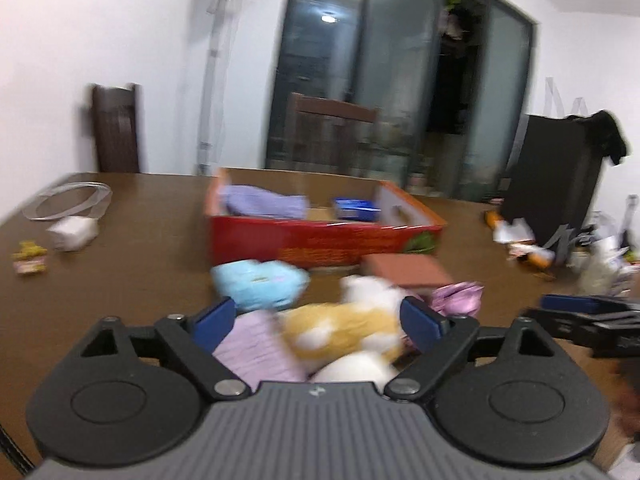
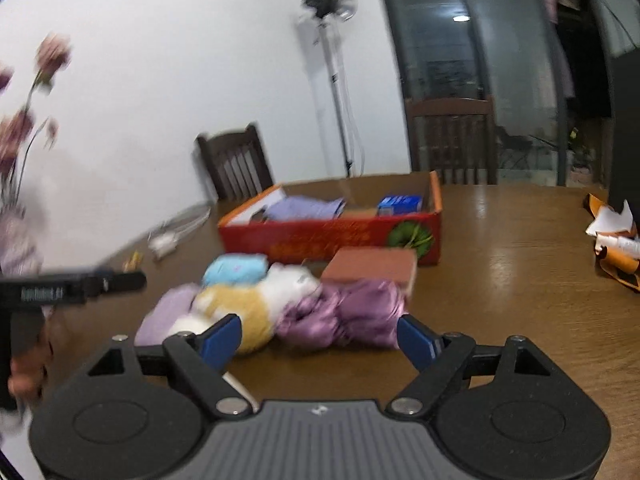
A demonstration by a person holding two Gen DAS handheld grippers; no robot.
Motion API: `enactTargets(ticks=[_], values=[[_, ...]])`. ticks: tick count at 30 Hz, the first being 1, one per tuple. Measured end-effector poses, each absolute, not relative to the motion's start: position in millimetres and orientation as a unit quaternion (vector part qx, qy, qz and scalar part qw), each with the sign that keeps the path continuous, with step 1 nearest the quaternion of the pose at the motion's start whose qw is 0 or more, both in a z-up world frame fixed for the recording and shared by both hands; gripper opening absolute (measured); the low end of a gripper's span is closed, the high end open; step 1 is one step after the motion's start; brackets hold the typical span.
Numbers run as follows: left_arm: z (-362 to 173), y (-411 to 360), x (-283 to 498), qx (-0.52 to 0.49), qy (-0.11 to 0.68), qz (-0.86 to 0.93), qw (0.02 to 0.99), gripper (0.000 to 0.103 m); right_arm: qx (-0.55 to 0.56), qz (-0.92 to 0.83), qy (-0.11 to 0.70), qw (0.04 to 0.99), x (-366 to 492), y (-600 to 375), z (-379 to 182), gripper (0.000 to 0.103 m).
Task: Organize soft objects
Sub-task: 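Grasp the brown sponge block with the left gripper, then carry the brown sponge block into the box and open the left gripper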
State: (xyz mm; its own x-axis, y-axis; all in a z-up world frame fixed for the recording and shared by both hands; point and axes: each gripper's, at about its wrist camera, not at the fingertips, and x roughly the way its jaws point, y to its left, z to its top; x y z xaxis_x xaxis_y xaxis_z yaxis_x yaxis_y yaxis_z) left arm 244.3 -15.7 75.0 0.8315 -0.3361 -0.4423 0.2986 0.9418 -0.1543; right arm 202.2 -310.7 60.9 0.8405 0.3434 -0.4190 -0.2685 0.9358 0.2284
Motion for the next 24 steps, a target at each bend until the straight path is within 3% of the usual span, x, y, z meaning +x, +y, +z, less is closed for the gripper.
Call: enactTargets(ticks=[2,4,5,6,8,10,12,18,24], values=[[78,-33,269,-0.040,0.250,-0.187,0.949,0.071,0.097,0.151,0.231,0.956,224,-322,65,0.080],[77,-52,303,-0.047,0.259,-0.220,0.939,0.068,0.112,0.145,0.230,0.956,251,-332,63,0.077],[74,-61,325,-0.054,0.280,-0.234,0.930,0.067,0.124,0.139,0.236,0.954,268,-337,59,0.073],[68,-70,345,-0.057,0.311,-0.233,0.920,0.058,0.135,0.132,0.245,0.951,285,-340,55,0.068],[61,-90,380,-0.045,0.355,-0.225,0.906,0.052,0.158,0.124,0.265,0.943,319,-347,44,0.065],[51,-106,406,-0.039,0.378,-0.243,0.893,0.051,0.165,0.123,0.286,0.936,351,-347,32,0.058],[38,-118,430,-0.040,0.424,-0.226,0.876,0.042,0.165,0.118,0.297,0.933,369,-346,23,0.043],[24,-116,449,-0.088,0.450,-0.242,0.855,0.040,0.220,0.140,0.307,0.915,380,-358,3,0.026],[49,-114,437,-0.111,0.410,-0.260,0.867,0.037,0.208,0.138,0.271,0.930,367,-358,17,0.025]])
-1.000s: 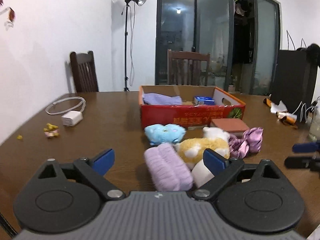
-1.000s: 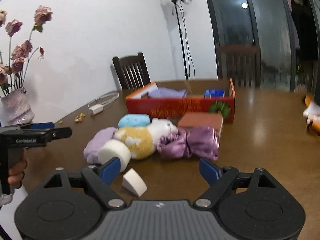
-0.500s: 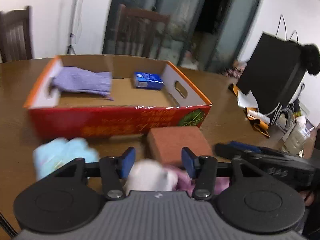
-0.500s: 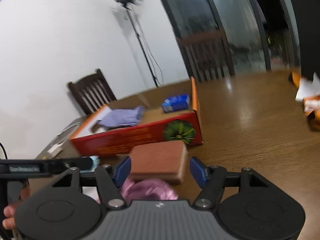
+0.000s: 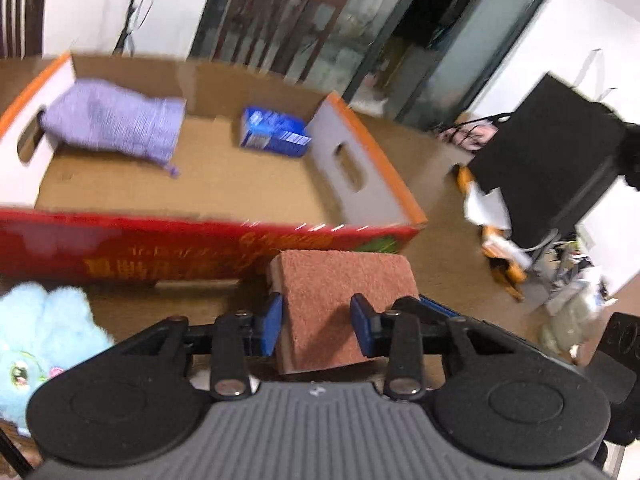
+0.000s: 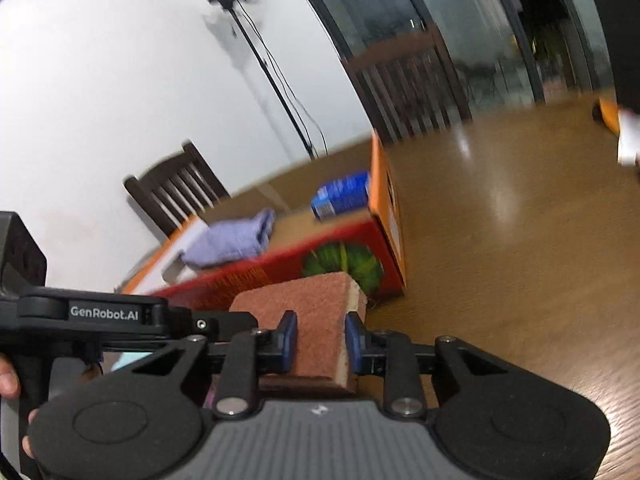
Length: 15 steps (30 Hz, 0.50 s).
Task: Organize soft objects
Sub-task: 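Carry the brown sponge block into the box and open the left gripper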
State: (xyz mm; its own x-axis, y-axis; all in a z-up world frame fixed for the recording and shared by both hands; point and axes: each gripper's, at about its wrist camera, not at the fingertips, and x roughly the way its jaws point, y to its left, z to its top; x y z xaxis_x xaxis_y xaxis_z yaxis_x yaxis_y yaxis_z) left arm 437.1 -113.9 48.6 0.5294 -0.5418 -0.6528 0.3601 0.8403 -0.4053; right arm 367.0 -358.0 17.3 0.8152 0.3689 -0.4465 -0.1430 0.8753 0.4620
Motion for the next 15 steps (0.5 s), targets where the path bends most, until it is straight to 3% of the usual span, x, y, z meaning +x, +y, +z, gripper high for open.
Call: enactTargets(ticks=[7,12,15], values=[[97,-102,347,-0.095,0.337,-0.308,0.885,0.037,0.169,0.157,0.205,0.951,281,-356,76,0.025],[90,-92,251,-0.077,0.308,-0.294,0.902,0.039,0.158,0.187,0.232,0.941,200,-346,72,0.026],[67,-73,211,-0.107,0.338,-0.284,0.891,0.039,0.168,0.204,0.268,0.926,163,-339,56,0.026]])
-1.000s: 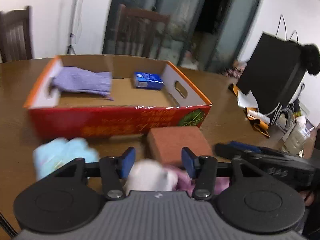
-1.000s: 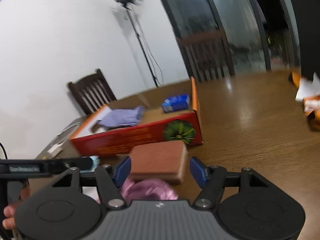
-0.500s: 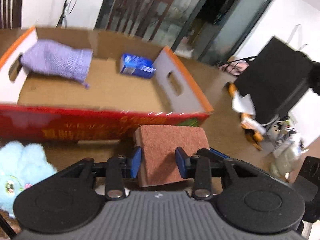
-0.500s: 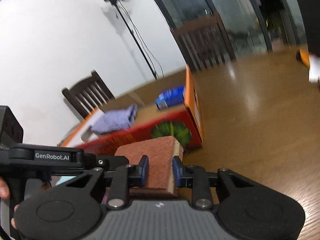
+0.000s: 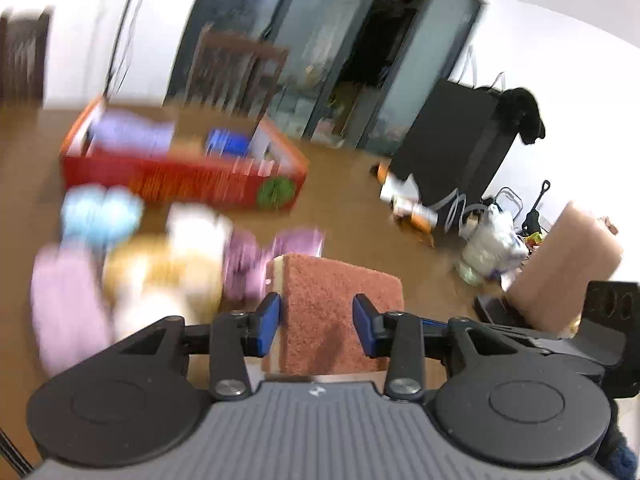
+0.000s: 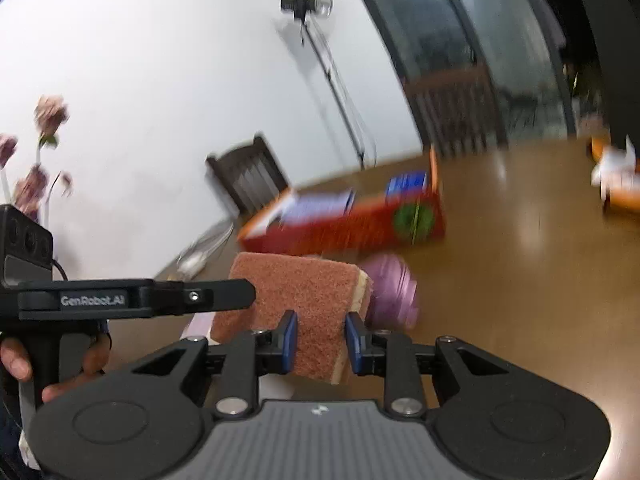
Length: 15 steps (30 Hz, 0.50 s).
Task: Organize soft objects
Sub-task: 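Carry the brown sponge block into the box and open the left gripper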
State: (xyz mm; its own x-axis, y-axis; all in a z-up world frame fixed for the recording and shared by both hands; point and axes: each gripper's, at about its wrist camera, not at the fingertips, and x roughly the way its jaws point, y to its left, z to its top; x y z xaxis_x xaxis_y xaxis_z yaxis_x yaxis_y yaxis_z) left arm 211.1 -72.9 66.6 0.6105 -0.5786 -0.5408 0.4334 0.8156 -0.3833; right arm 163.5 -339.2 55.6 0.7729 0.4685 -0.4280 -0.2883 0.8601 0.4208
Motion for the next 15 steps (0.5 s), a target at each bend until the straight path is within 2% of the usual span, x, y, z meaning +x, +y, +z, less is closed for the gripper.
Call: enactTargets(ticks=[8,11,13,15], values=[[22,-37,171,-0.143,0.394,-0.245,0.874,0.039,0.155,0.244,0.333,0.898,130,-307,21,0.029],[19,-33,167,-0.139,0.391,-0.253,0.874,0.044,0.162,0.248,0.326,0.898,133,-304,26,0.037],[18,-30,169,-0.136,0.394,-0.254,0.873,0.045,0.167,0.245,0.324,0.899,132,-305,26,0.038],[14,-29,172,-0.143,0.401,-0.246,0.871,0.051,0.171,0.234,0.326,0.900,132,-306,23,0.038]])
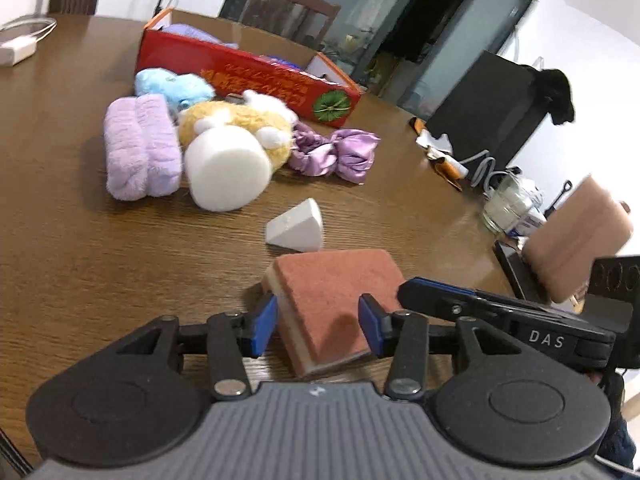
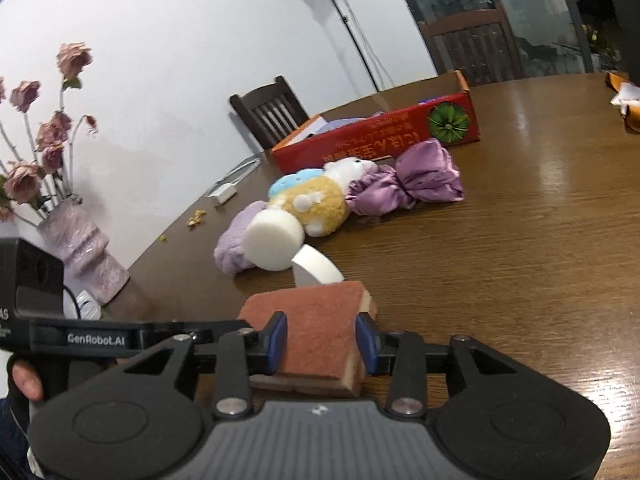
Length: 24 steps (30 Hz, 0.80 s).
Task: Organize soft objects
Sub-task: 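Carry the brown sponge block into the box and open the left gripper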
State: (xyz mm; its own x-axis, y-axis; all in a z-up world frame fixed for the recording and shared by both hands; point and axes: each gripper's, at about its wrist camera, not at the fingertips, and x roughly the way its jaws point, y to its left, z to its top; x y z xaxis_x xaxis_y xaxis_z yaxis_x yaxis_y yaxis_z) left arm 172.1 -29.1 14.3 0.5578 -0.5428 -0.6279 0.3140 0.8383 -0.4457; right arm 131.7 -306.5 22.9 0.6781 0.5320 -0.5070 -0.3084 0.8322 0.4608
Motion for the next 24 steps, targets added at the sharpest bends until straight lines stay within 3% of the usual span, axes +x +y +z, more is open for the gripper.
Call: enactTargets(ticks=[2,4,6,8,13,19,24], values=[[11,-24,177,-0.161,0.407,-0.242,0.866,0.057,0.178,0.223,0.325,0.902,134,-309,22,0.038],[7,-21,181,-0.171,0.409,-0.248,0.862,0.057,0.183,0.219,0.328,0.900,137,-312,20,0.038],[4,-22,184,-0.171,0.410,-0.262,0.857,0.040,0.184,0.219,0.334,0.898,141,-312,16,0.037],[4,-22,186,-0.176,0.407,-0.266,0.856,0.040,0.183,0.231,0.336,0.895,146,-311,14,0.028],[44,-24,204,-0.174,0.341,-0.288,0.878,0.038,0.162,0.241,0.301,0.908,153,-309,45,0.027],[104,-51,311,-0.159,0.282,-0.317,0.891,0.036,0.154,0.236,0.222,0.933,238,-335,115,0.024],[107,-80,435,-0.182,0.318,-0.311,0.877,0.036,0.149,0.203,0.242,0.937,359,-349,135,0.024]])
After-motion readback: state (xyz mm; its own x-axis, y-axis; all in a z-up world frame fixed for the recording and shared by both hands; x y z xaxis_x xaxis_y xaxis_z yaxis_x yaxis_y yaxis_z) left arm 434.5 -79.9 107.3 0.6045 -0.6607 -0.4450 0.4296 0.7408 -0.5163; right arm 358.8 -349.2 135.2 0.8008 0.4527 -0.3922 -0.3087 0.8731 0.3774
